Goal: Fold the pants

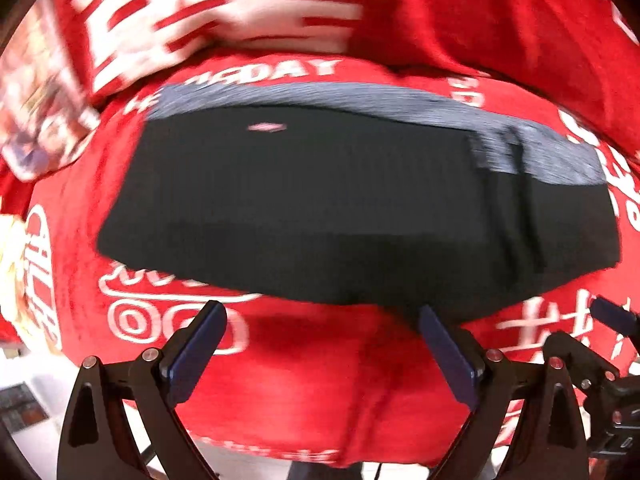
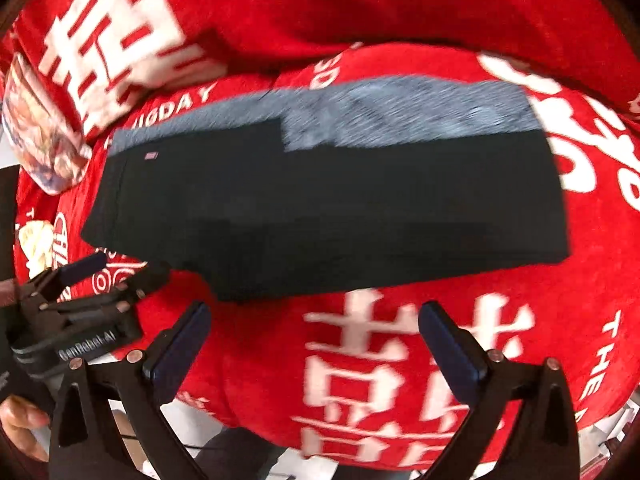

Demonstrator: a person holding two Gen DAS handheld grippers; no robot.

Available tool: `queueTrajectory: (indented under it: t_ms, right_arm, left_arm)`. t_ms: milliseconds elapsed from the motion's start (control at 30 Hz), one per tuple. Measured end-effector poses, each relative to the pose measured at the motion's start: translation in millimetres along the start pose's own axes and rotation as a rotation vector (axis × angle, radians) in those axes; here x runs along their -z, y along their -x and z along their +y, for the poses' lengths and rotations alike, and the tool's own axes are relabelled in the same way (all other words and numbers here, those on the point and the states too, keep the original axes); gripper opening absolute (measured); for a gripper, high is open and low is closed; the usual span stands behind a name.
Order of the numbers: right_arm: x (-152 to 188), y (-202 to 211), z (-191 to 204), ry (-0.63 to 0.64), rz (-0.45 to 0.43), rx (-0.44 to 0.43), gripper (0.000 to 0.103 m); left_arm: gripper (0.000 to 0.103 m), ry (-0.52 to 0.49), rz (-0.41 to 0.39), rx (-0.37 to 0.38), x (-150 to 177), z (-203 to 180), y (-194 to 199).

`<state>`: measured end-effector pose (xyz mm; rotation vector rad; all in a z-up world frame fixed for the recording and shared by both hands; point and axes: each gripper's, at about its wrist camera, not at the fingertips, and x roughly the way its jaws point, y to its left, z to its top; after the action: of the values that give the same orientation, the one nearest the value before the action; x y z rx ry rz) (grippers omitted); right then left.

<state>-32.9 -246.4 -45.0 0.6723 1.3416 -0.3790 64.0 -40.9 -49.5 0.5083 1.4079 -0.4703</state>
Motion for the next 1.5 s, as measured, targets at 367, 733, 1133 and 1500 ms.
queueTrajectory:
  t_ms: [367,733,1133,1500]
  right_arm:
    - [-13,-32,81,0.138,0.084,0.069,0.103]
    - [-22,-65,120,0.183,0.124,0.048,0.103]
    - [-24,-80,127,0.167,0.144,0.039,0.103]
    - [-25,-83,125,0.156,0.146,0.026,0.103]
  left_arm:
    - [0.098,0.173,0.024,0.062,7,91,-22]
    - [0.098,0.259,0.042,0.094,3,128,-36]
    - [0.098,0.284,0.032,0.126,-7,146,-44]
    - [0.098,0.326,0.024,0.181,-14,154,-51]
